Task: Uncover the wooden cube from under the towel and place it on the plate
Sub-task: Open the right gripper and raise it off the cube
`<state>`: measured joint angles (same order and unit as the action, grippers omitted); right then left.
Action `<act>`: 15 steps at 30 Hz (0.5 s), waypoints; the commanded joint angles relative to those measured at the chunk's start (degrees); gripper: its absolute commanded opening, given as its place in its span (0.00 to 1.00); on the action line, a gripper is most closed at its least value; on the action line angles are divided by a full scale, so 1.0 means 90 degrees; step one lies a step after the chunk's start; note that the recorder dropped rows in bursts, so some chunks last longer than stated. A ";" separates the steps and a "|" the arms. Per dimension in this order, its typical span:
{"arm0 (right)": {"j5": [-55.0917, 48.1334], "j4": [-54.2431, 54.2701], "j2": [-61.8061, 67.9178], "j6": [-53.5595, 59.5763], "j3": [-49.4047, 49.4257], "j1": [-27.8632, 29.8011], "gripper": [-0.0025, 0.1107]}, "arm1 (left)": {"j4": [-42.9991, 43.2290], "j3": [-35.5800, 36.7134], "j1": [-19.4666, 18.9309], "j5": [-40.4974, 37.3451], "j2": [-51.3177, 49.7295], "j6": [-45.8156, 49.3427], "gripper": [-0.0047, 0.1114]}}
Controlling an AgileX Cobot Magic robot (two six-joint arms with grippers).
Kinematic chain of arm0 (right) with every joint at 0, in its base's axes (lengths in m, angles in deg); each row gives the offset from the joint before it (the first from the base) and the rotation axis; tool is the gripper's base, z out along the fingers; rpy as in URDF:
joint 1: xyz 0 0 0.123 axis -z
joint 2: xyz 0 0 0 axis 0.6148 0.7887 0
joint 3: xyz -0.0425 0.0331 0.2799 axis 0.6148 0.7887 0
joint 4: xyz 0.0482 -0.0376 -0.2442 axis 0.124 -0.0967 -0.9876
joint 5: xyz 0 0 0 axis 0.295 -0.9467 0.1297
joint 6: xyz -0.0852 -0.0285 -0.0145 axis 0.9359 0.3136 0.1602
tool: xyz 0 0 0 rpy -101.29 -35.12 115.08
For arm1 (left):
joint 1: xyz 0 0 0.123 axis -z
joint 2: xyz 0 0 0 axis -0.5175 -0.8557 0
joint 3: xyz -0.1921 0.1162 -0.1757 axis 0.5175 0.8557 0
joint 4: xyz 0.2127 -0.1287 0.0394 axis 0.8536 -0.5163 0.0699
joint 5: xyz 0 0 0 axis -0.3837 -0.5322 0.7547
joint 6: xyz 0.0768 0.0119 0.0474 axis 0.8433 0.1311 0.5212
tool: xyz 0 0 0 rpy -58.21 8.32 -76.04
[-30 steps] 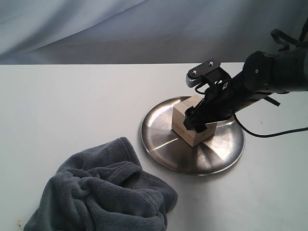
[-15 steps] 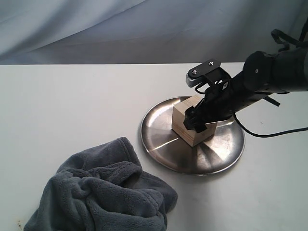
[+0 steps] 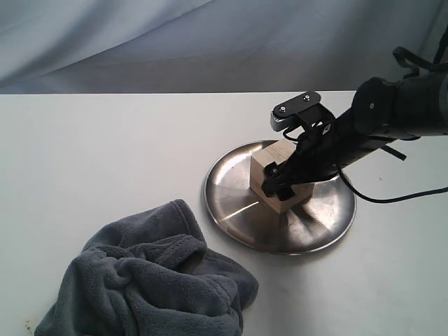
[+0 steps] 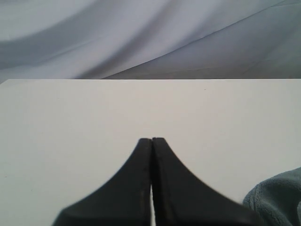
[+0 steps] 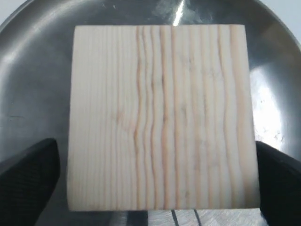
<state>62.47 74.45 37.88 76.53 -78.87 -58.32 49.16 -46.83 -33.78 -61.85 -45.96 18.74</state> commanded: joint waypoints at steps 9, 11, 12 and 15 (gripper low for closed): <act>0.0166 0.0487 -0.0545 -0.0001 0.0012 0.0034 0.95 | 0.0000 0.0000 0.0020 0.0041 0.0014 -0.0015 0.04; 0.0248 0.0519 -0.0708 -0.0001 0.0012 0.0034 0.95 | 0.0000 0.0000 0.0020 0.0041 0.0014 -0.0015 0.04; 0.0279 0.0519 -0.0797 -0.0001 0.0012 0.0034 0.95 | 0.0000 0.0000 0.0020 0.0041 0.0014 -0.0015 0.04; 0.0441 0.0519 -0.1090 -0.0001 0.0012 0.0034 0.95 | 0.0000 0.0000 0.0020 0.0041 0.0014 -0.0015 0.04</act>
<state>64.72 78.65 30.57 76.53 -78.77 -58.32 49.16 -46.83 -33.78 -61.85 -45.96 18.74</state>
